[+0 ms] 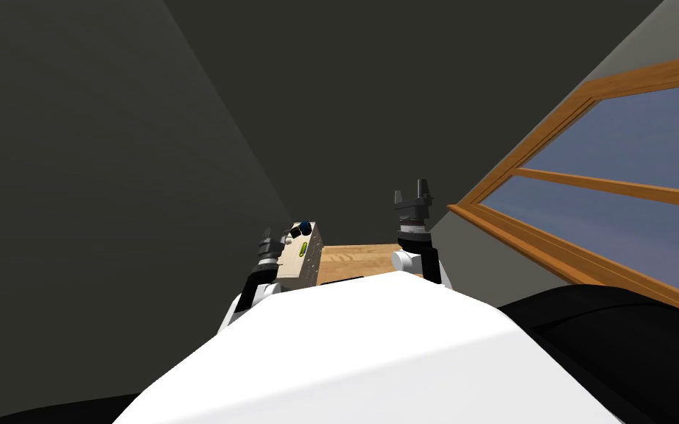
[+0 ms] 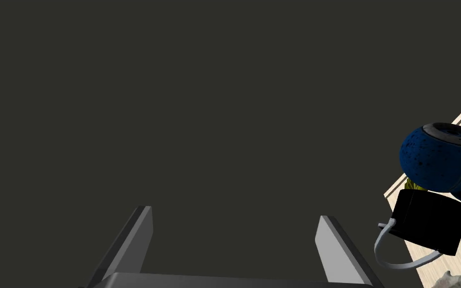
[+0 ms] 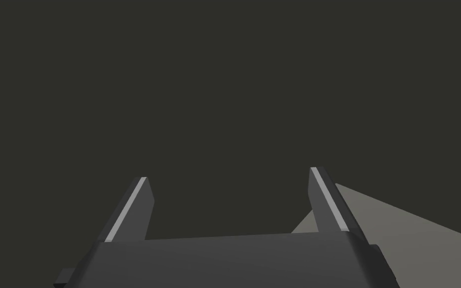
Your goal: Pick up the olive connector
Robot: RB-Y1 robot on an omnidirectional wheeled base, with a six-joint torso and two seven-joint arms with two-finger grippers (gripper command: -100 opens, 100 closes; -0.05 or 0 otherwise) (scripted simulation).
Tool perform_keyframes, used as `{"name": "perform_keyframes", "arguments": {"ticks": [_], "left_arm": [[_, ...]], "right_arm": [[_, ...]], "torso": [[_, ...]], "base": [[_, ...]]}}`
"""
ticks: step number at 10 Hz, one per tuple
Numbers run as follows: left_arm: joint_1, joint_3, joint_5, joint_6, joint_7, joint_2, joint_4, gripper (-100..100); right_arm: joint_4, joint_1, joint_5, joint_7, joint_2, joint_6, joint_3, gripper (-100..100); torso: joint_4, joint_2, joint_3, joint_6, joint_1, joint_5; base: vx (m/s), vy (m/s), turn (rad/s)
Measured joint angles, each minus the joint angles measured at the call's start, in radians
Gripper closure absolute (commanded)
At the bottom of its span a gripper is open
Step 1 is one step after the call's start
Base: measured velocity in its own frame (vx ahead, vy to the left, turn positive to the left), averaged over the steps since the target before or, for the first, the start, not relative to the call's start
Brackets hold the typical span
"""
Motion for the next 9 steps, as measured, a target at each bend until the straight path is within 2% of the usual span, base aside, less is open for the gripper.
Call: {"name": "perform_keyframes", "arguments": {"ticks": [2,3,6,9], "left_arm": [[-0.01,0.001,0.011,0.05,0.044,0.007,0.043,-100],[-0.018,0.008,0.024,0.08,0.074,0.022,0.062,-100],[-0.026,0.007,0.037,0.159,0.135,0.026,0.115,-100],[-0.024,0.008,0.051,0.225,0.185,0.035,0.142,-100]], "right_arm": [[0.0,0.0,0.0,0.0,0.0,0.0,0.0,0],[0.0,0.0,0.0,0.0,0.0,0.0,0.0,0],[0.0,0.0,0.0,0.0,0.0,0.0,0.0,0],[0.0,0.0,0.0,0.0,0.0,0.0,0.0,0]], "torso": [[0.0,-0.001,0.0,0.0,0.0,0.0],[0.0,-0.001,-0.001,0.0,0.0,0.0],[0.0,-0.001,0.0,0.0,0.0,0.0],[0.0,0.0,0.0,0.0,0.001,0.0]], "base": [[0.056,-0.028,-0.022],[0.053,-0.029,-0.013],[0.049,-0.031,-0.012],[0.06,-0.028,-0.023]]}}
